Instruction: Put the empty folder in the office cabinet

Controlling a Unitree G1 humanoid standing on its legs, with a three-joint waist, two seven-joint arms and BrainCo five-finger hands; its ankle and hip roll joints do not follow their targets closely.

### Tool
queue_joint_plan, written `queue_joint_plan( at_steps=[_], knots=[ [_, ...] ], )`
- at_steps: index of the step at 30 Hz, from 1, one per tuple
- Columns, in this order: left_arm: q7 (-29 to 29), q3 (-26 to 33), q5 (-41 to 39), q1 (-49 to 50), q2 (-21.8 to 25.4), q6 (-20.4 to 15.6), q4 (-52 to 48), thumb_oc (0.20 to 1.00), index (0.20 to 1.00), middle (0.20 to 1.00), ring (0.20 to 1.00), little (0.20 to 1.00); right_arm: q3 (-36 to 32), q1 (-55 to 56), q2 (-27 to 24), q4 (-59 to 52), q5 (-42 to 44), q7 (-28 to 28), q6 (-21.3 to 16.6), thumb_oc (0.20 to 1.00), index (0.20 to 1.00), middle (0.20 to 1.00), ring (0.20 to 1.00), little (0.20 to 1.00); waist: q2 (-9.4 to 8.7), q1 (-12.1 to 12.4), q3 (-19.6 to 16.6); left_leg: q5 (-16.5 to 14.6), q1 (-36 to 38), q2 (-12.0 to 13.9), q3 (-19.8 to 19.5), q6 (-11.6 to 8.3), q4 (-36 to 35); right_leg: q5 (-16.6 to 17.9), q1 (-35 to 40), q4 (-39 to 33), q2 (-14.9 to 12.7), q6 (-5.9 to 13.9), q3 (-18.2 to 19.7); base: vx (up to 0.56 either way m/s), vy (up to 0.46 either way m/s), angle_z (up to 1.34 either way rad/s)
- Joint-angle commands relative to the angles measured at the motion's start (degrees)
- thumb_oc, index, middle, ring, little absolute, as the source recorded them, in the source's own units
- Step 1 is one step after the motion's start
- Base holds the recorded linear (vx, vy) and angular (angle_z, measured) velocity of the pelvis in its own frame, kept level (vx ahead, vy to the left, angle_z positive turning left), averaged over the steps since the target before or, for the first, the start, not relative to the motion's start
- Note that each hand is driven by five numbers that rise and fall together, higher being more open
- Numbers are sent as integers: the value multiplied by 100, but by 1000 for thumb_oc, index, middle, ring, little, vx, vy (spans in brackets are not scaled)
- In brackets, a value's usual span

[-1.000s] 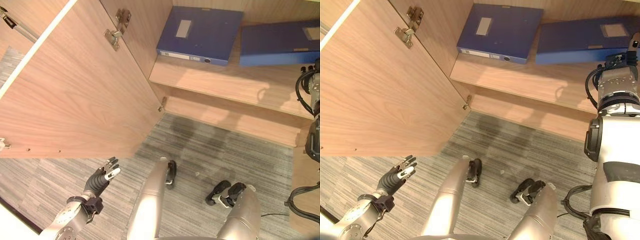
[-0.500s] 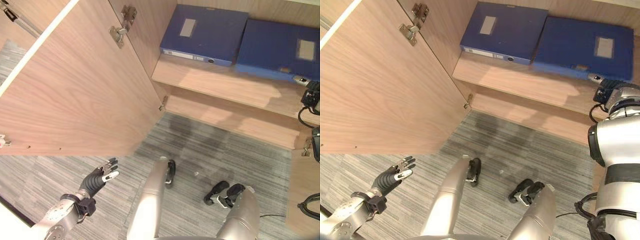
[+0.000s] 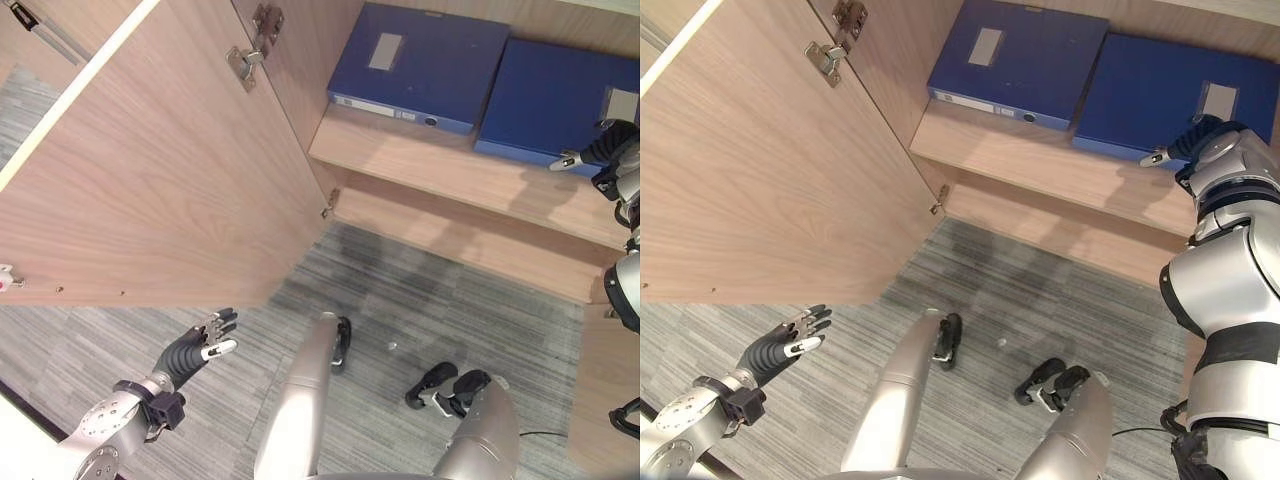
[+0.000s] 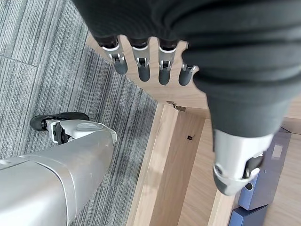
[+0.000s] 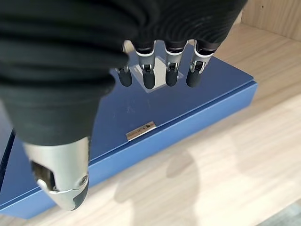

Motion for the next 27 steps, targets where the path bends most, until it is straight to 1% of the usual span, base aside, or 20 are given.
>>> queue_joint_plan(
  at_steps=[1,5,7,8,10,12,13,15,19,24,25,27],
  knots=[
    [-64,548,55,57,-102,-292,-97,1000,1000,1000,1000,1000,229,-341,-217,-323,290,196,-199,1000,1000,1000,1000,1000,84,69,238,-48,76,294,-130,-323,-463,-280,592,-465,-342,738,-394,0,0,0],
    [-83,630,94,160,-89,-271,-83,1000,1000,1000,1000,1000,743,-313,-47,-815,110,618,-204,1000,1000,1000,1000,1000,57,38,241,-39,45,324,-110,-336,-459,-280,527,-459,-339,724,-363,0,0,0],
    [-81,711,116,210,-114,-271,-113,1000,1000,1000,1000,1000,1055,-227,82,-1423,76,876,-246,1000,1000,1000,1000,1000,47,3,264,-30,21,353,-99,-356,-455,-276,465,-483,-311,711,-322,0,0,0],
    [-80,712,125,202,-133,-282,-117,1000,1000,1000,1000,1000,1077,-158,134,-1573,149,950,-253,1000,1000,1000,1000,1000,53,-6,277,-27,20,357,-96,-359,-454,-263,442,-483,-312,716,-308,-28,17,-3],
    [-95,703,127,173,-163,-294,-140,1000,1000,1000,1000,1000,1154,-119,190,-1721,119,1021,-268,1000,1000,1000,1000,1000,53,-2,296,-26,-2,365,-86,-365,-443,-247,416,-483,-325,716,-298,-20,14,-5],
    [21,806,183,123,-312,-316,-195,1000,1000,1000,1000,1000,1319,-80,297,-2550,-266,996,-208,1000,1000,1000,1000,1000,15,-79,341,-13,-19,384,-71,-368,-461,-228,384,-489,-308,706,-271,-23,13,-17],
    [158,899,278,93,-501,-299,-202,1000,1000,1000,1000,1000,1217,115,342,-3405,-617,968,-136,1000,1000,1000,1000,1000,-31,-189,375,-21,-14,416,-59,-371,-484,-224,385,-539,-274,682,-246,-28,12,-17],
    [228,939,339,55,-610,-283,-225,1000,1000,1000,1000,1000,1030,281,357,-3740,-837,953,-75,1000,1000,1000,1000,1000,-43,-237,404,-19,5,442,-52,-368,-519,-205,392,-576,-263,665,-256,-19,10,-11],
    [279,1003,419,22,-749,-285,-284,1000,1000,1000,1000,1000,701,454,447,-3784,-1042,837,-11,1000,1000,1000,1000,1000,-41,-268,429,-13,-18,452,-43,-365,-544,-163,349,-604,-253,668,-220,-10,7,-7],
    [371,1039,461,-40,-924,-267,-271,1000,1000,1000,1000,1000,491,633,625,-3645,-1446,687,64,1000,1000,1000,1000,1000,-66,-288,444,1,2,453,-27,-365,-580,-104,374,-650,-255,667,-215,0,0,0],
    [404,1082,520,-58,-960,-251,-283,1000,1000,1000,1000,1000,315,860,706,-3835,-1544,671,120,1000,1000,1000,1000,1000,-81,-327,459,25,38,471,-23,-359,-624,-76,423,-696,-235,658,-223,0,0,0],
    [421,1090,528,-88,-978,-228,-281,1000,1000,1000,1000,1000,180,1063,771,-4005,-1674,730,148,1000,1000,1000,1000,1000,-107,-357,477,47,93,489,-35,-361,-679,-60,481,-746,-201,645,-230,-9,-1,-2]
  ],
)
